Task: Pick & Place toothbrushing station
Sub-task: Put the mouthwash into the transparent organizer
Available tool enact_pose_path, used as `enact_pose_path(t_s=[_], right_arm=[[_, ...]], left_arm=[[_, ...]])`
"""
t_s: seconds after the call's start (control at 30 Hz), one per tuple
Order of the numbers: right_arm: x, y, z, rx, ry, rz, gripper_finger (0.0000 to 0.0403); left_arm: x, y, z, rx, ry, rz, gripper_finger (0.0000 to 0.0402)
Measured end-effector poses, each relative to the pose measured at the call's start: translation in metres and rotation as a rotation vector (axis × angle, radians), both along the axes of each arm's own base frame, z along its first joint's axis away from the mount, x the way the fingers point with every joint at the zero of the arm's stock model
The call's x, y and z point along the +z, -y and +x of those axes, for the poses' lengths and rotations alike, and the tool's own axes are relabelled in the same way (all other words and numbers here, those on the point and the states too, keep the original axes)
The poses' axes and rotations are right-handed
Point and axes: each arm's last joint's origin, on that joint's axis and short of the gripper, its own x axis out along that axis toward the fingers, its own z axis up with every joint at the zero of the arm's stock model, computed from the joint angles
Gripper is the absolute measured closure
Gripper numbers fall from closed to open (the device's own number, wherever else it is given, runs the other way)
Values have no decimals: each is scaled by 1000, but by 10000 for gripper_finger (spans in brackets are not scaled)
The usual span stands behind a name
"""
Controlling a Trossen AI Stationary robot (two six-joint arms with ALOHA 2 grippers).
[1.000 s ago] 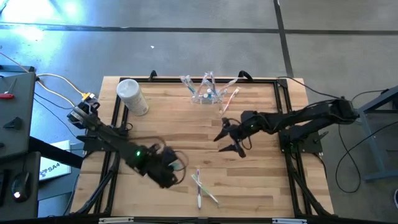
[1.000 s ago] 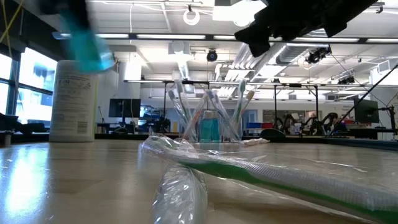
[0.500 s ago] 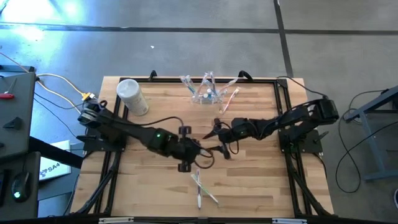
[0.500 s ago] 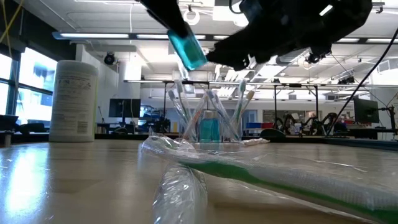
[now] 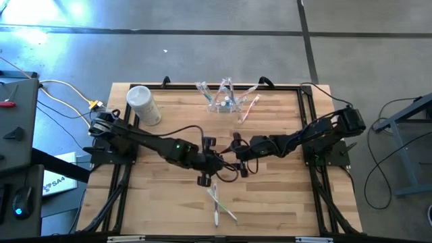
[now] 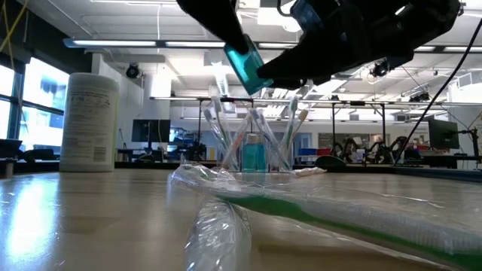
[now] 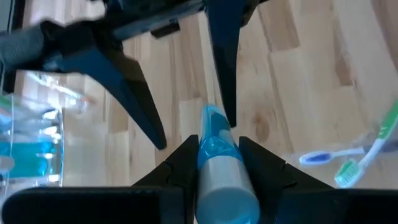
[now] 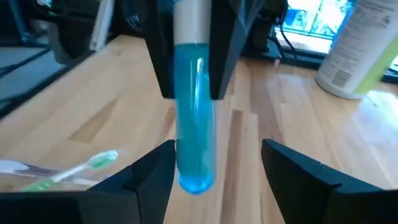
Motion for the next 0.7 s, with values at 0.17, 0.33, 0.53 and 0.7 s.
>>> enact_pose_path(t_s=[0.17,0.33,0.53,0.7], right_arm=[[0,-1,0,22,3,9,172],[0,-1,0,21,2,10,183],[0,-1,0,36,7,-19,261],[0,-1,0,44,10,-45,344]], left_arm=[[1,0,1,-12,8,8,311],[3,1,4,-35,42,27,311],[4,1,4,-37,46,35,311],[3,0,4,-24,46,28,311]])
